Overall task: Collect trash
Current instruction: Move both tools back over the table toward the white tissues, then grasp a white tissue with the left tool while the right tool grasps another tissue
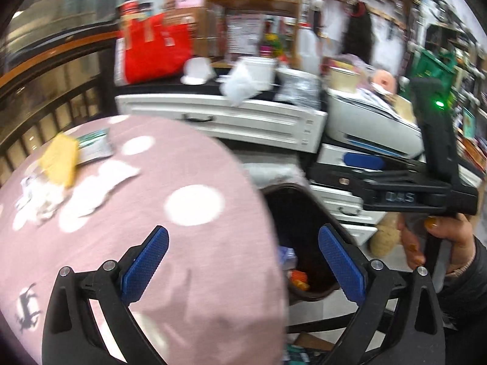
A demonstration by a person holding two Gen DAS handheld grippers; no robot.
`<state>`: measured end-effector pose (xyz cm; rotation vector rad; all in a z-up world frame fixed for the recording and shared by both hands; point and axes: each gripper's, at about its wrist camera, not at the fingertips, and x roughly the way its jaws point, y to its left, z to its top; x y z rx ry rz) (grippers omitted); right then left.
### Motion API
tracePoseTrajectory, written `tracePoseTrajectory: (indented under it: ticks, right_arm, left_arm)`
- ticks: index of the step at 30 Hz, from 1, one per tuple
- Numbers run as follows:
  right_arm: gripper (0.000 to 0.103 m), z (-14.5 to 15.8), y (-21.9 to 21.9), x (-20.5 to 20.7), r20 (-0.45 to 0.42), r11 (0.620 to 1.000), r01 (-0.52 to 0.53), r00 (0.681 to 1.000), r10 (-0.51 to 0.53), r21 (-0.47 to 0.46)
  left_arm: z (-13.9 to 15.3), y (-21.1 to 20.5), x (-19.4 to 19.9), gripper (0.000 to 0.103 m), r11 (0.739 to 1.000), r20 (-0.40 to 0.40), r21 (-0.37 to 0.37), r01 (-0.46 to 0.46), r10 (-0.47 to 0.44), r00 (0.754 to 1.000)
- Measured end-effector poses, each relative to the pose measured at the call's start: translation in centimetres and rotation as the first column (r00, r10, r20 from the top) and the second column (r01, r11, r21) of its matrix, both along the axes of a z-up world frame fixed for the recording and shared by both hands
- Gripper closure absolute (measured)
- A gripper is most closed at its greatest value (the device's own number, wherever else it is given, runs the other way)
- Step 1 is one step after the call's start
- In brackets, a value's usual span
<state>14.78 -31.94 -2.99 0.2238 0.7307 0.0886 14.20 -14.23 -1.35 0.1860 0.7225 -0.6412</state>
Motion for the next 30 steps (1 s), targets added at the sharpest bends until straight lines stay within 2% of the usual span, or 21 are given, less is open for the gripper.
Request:
tracePoseTrajectory:
  ticks: [4, 8, 16, 23, 26, 30]
  right_arm:
    - [0.011, 0.2, 3.1, 1.6, -0.001, 0.997, -0.077, 0.997, 0.077, -0.02]
    - [0.011, 0.2, 5.9, 3.5, -0.012, 0.989, -0.142, 0.99, 0.142, -0.034]
    - [0.01, -0.2, 11.0, 7.2, -0.046, 0.967, -0.253, 0.967, 0.252, -0.021]
    - [0.011, -0.5, 16.4, 11.3, -0.079, 0.926, -0.369, 0.929, 0.363, -0.078]
    - [0.011, -0.7, 18.6, 13.0, -0.088, 0.905, -0.411, 0.911, 0.403, -0.111]
    - [0.011, -1.4, 20.8, 15.8, -0.116, 0.884, -0.445, 0.895, 0.431, -0.144]
  left_arm:
    - [-0.4, 3.8, 1.9, 0.006, 0.995, -0.018, 0.009, -0.102, 0.102, 0.995]
    - [-0.9, 7.6, 3.8, 0.006, 0.979, -0.044, 0.007, -0.202, 0.202, 0.978]
    - [-1.4, 15.5, 7.0, 0.006, 0.922, -0.065, 0.014, -0.387, 0.387, 0.92]
    - [-1.4, 19.3, 11.0, 0.006, 0.902, -0.076, 0.029, -0.431, 0.432, 0.899]
    - [-1.8, 19.9, 13.6, 0.006, 0.899, -0.072, 0.034, -0.438, 0.439, 0.896]
    - [-2.6, 19.8, 17.1, 0.006, 0.898, -0.045, 0.079, -0.433, 0.437, 0.898]
